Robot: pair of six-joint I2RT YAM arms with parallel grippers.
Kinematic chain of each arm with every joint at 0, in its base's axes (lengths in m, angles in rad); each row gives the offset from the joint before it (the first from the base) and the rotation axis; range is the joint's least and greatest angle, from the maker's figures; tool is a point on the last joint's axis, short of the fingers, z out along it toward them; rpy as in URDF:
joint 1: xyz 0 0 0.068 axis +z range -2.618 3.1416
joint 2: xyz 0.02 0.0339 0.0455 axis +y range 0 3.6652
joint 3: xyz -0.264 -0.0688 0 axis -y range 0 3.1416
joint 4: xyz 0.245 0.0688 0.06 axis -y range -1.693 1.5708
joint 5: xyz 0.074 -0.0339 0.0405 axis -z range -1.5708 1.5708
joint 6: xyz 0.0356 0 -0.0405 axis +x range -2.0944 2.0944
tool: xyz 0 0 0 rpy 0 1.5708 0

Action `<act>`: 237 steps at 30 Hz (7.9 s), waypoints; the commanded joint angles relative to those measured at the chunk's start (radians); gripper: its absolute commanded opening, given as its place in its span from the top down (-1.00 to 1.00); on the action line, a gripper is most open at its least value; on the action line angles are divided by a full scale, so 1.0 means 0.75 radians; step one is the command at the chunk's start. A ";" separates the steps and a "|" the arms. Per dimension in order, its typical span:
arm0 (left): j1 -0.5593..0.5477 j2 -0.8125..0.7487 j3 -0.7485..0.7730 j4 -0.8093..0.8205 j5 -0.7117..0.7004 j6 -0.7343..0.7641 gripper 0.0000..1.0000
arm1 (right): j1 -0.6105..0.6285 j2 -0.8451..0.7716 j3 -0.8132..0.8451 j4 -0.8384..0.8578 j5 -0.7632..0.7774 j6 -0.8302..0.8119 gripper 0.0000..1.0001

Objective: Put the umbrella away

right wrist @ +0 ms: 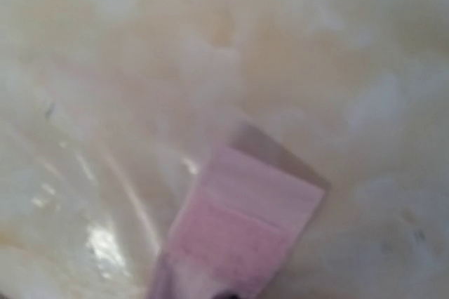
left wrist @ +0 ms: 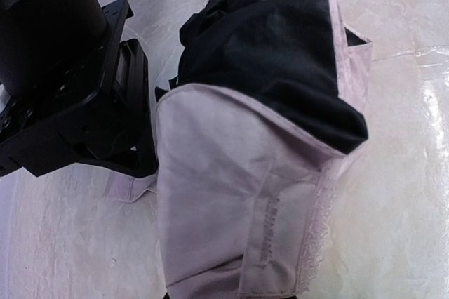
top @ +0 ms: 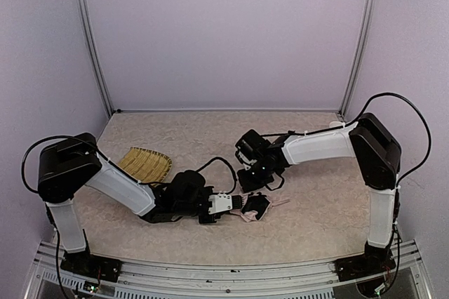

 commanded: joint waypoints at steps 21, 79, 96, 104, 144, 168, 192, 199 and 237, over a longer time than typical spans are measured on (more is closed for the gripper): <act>0.019 0.031 0.052 -0.616 0.192 0.077 1.00 | -0.230 -0.155 0.019 0.207 -0.194 -0.459 0.39; -0.022 0.071 0.072 -0.650 0.133 0.118 1.00 | -0.104 -0.041 0.128 -0.529 -0.187 -0.814 -0.38; -0.022 0.083 0.079 -0.652 0.135 0.111 1.00 | -0.053 0.066 0.020 -0.347 -0.211 -0.762 0.97; -0.023 0.042 0.078 -0.671 0.131 0.109 1.00 | -0.113 0.002 0.096 -0.238 -0.136 -0.754 1.00; -0.179 -0.038 -0.069 -0.524 -0.245 0.267 1.00 | -0.312 -0.508 -0.339 -0.025 -0.303 -0.349 -0.29; -0.218 -0.010 -0.056 -0.547 -0.240 0.234 1.00 | 0.016 -0.002 0.149 -0.336 0.005 0.199 -0.43; -0.162 -0.043 -0.014 -0.596 -0.167 0.150 1.00 | 0.030 0.044 0.020 -0.235 -0.075 0.090 1.00; -0.078 -0.013 0.128 -0.745 -0.086 0.009 1.00 | -0.065 -0.065 0.039 -0.139 -0.139 -0.215 0.20; 0.041 0.024 0.262 -0.913 0.206 -0.050 1.00 | 0.172 -0.479 -1.053 1.180 -0.115 -1.692 -0.52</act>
